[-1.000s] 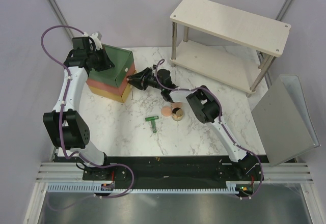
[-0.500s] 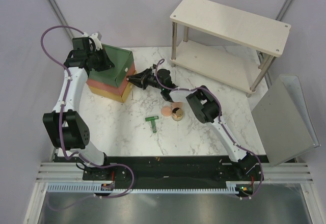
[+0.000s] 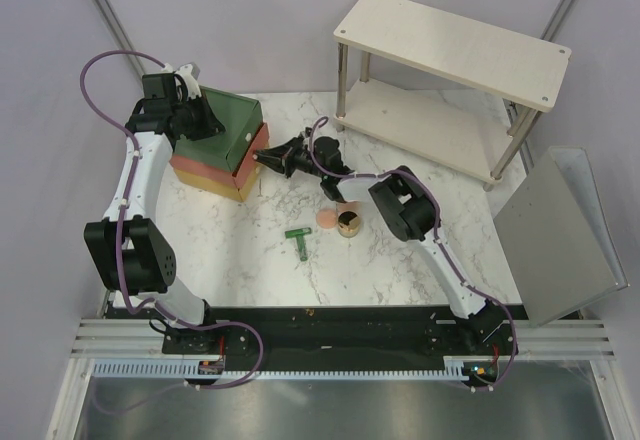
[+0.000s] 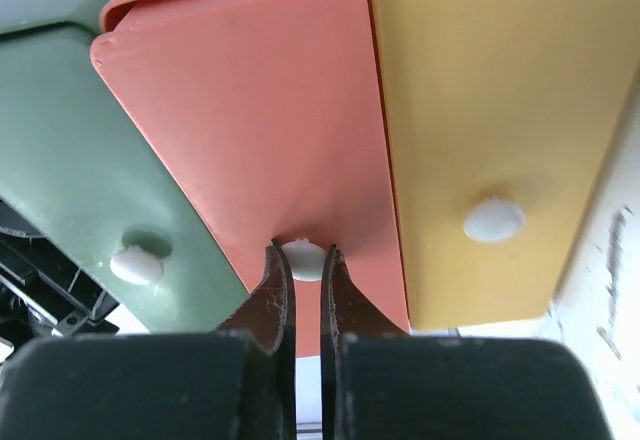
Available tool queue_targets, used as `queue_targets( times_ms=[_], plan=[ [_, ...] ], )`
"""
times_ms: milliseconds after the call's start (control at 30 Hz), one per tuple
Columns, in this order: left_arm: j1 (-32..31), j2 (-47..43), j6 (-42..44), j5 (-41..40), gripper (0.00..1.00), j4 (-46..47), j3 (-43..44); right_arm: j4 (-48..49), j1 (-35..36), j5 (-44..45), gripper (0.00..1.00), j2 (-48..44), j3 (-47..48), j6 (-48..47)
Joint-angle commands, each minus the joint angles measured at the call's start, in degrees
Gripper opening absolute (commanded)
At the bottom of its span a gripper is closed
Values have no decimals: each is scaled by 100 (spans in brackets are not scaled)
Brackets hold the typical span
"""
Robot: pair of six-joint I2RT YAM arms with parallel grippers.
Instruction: Organize the makeup
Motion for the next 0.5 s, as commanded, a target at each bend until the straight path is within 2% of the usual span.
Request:
queue_targets(
  times_ms=[0,467],
  plan=[
    [-23,499,345,-536,8,-1494,-451,136,-174,-143,0,-560,-593,-314],
    [-32,525,372,-544,8,-1503,-433,409,-675,-574,0,-1949,-2615,-824]
  ],
)
